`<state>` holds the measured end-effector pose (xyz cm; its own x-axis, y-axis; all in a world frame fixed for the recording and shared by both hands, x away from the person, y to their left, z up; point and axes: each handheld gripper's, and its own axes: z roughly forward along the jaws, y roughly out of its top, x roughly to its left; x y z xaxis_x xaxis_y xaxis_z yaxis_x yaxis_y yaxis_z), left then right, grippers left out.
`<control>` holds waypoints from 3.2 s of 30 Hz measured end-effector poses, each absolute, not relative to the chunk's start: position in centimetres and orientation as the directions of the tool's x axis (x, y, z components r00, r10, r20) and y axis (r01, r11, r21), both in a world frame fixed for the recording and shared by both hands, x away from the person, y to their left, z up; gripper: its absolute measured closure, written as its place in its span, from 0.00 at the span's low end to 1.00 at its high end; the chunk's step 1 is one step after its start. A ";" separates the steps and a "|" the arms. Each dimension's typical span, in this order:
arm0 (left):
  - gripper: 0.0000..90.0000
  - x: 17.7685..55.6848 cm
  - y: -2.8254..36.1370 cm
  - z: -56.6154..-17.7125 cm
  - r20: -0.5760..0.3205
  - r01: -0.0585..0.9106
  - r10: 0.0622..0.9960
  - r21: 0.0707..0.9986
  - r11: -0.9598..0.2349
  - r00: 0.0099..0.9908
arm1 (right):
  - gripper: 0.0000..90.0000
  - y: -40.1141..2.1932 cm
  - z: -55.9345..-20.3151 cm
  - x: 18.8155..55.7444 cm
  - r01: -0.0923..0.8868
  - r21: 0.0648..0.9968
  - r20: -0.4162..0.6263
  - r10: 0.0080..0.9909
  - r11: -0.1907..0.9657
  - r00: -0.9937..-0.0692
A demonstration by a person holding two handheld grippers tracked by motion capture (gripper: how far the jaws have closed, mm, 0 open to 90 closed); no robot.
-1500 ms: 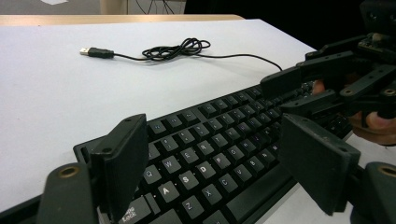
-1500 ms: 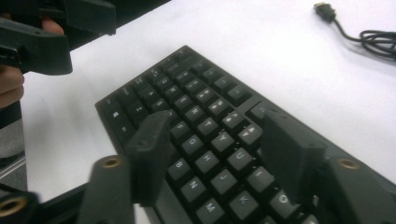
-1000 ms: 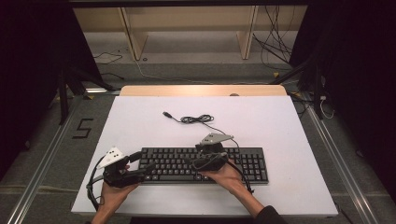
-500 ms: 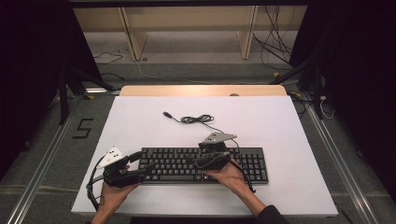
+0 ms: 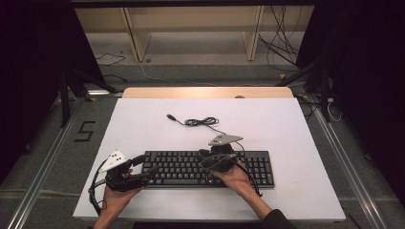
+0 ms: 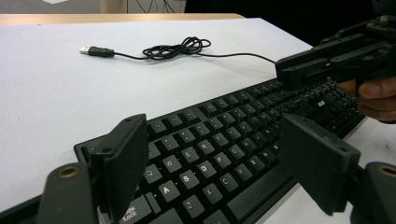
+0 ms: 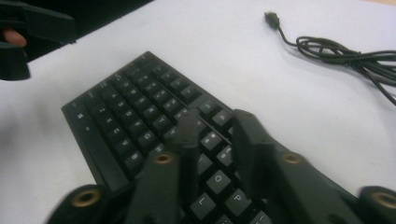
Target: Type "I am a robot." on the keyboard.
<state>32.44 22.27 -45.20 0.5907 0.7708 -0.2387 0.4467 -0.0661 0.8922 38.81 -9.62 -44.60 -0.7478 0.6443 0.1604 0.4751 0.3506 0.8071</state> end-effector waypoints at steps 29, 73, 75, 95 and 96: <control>0.27 32.4 22.3 -45.2 -0.237 0.446 0.770 0.892 -0.069 0.592 | 1.00 -8.0 -46.9 39.6 0.530 0.705 0.124 0.653 0.472 -0.747; 0.30 33.3 21.8 -45.7 -0.242 0.478 0.772 0.874 -0.089 0.587 | 0.41 -10.1 -44.8 37.2 0.476 0.806 0.160 0.644 0.353 -0.748; 0.31 33.4 21.5 -45.7 -0.242 0.484 0.772 0.870 -0.097 0.588 | 0.38 -10.5 -44.6 36.7 0.462 0.818 0.160 0.635 0.343 -0.755; 0.46 35.5 19.2 -45.7 -0.220 0.534 0.766 0.825 -0.184 0.604 | 0.29 -14.1 -43.9 34.2 0.430 0.868 0.179 0.649 0.250 -0.740; 0.47 35.6 19.0 -45.7 -0.217 0.537 0.766 0.822 -0.191 0.605 | 0.29 -14.2 -43.9 34.1 0.431 0.867 0.180 0.650 0.249 -0.739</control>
<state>35.65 19.04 -45.69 0.6053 0.7658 -0.2173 0.5370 -0.1913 0.8216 34.13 -14.17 -43.87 -0.7386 0.6495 0.1803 0.4310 0.2494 0.8672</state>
